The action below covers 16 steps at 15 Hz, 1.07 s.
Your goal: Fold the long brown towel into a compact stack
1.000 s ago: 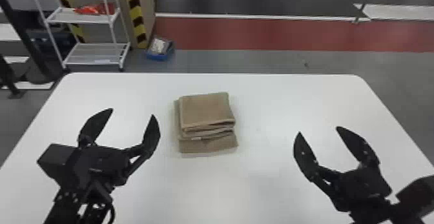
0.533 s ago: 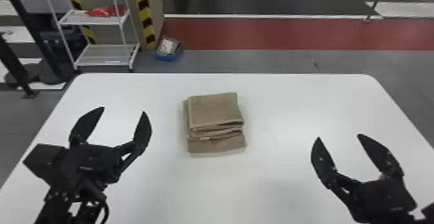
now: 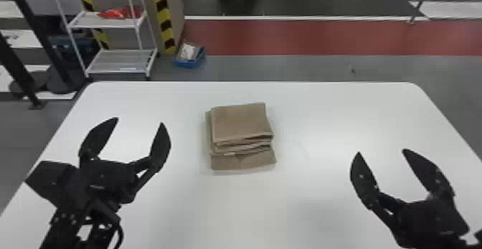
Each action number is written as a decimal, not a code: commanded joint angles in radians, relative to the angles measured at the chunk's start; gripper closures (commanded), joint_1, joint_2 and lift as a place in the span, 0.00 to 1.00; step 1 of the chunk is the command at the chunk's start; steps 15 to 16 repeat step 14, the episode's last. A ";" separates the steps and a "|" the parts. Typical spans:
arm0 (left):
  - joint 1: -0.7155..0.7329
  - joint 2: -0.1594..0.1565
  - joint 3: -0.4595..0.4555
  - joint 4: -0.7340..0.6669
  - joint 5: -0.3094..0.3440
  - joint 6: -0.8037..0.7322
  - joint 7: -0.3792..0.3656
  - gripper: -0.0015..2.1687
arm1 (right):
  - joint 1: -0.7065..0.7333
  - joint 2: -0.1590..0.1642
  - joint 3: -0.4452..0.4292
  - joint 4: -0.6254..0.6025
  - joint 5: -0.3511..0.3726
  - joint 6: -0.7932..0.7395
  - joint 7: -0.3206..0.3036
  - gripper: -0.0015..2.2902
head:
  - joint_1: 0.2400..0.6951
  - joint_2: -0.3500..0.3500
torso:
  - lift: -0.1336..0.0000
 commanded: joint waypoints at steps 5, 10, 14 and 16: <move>0.001 0.000 -0.002 -0.004 0.000 0.001 0.000 0.04 | -0.003 0.000 0.001 -0.001 0.000 0.000 -0.001 0.04 | 1.00 0.49 | 0.07; -0.001 -0.001 -0.005 -0.003 0.000 0.007 -0.006 0.04 | -0.002 0.000 0.002 -0.003 0.000 -0.003 -0.001 0.04 | 1.00 0.49 | 0.07; 0.001 -0.001 -0.005 -0.004 0.000 0.014 -0.012 0.04 | 0.000 0.002 0.001 -0.001 0.000 -0.006 -0.001 0.04 | 1.00 0.49 | 0.07; 0.001 -0.001 -0.005 -0.004 0.000 0.014 -0.012 0.04 | 0.000 0.002 0.001 -0.001 0.000 -0.006 -0.001 0.04 | 1.00 0.49 | 0.07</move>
